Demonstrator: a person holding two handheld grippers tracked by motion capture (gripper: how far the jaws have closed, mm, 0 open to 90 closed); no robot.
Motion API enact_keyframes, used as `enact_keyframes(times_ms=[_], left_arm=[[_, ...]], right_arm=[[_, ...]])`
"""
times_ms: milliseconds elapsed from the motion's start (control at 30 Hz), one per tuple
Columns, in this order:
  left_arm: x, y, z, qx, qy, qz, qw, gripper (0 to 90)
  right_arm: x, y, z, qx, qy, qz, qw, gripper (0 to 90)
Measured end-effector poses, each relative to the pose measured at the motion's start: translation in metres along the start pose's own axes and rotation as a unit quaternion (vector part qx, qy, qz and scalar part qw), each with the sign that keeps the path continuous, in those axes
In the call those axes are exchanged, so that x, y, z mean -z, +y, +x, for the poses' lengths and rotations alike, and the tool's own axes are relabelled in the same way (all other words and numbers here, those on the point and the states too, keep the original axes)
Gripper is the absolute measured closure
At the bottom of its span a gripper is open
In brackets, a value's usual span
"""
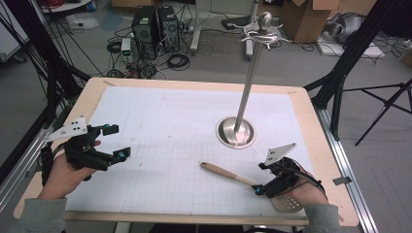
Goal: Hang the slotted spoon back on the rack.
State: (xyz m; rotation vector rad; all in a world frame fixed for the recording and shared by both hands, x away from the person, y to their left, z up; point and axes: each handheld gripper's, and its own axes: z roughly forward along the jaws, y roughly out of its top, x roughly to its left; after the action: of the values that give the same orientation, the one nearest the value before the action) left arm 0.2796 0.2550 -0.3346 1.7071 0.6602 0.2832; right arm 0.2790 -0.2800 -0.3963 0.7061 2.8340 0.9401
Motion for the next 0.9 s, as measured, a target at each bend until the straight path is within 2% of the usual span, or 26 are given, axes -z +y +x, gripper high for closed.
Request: enact_keyframes(times_ms=[67,133,400,600,700,900], left_arm=[[-0.001,0.000,0.001,0.000,0.001,0.001,1.0000,2.6],[-0.002,-0.001,0.002,0.002,0.000,0.003,1.0000,2.6],[-0.003,-0.003,0.002,0.003,0.000,0.007,1.0000,2.6],[-0.003,-0.002,0.002,0.002,0.000,0.006,1.0000,2.6],[-0.004,-0.004,0.003,0.004,0.000,0.009,1.0000,2.6],[-0.003,-0.003,0.002,0.001,0.000,0.009,1.0000,2.6]], right_arm=[[-0.001,0.001,0.000,0.005,0.006,0.002,1.0000,20.0],[-0.002,0.000,-0.001,0.003,0.022,0.004,0.9997,23.8],[-0.009,0.002,0.000,-0.002,0.028,0.015,0.9995,23.3],[-0.013,0.002,0.001,-0.004,0.019,0.021,0.9996,23.7],[-0.016,0.002,0.001,-0.004,0.021,0.024,0.9995,26.7],[-0.017,0.001,0.001,-0.005,0.019,0.033,0.9993,39.4]])
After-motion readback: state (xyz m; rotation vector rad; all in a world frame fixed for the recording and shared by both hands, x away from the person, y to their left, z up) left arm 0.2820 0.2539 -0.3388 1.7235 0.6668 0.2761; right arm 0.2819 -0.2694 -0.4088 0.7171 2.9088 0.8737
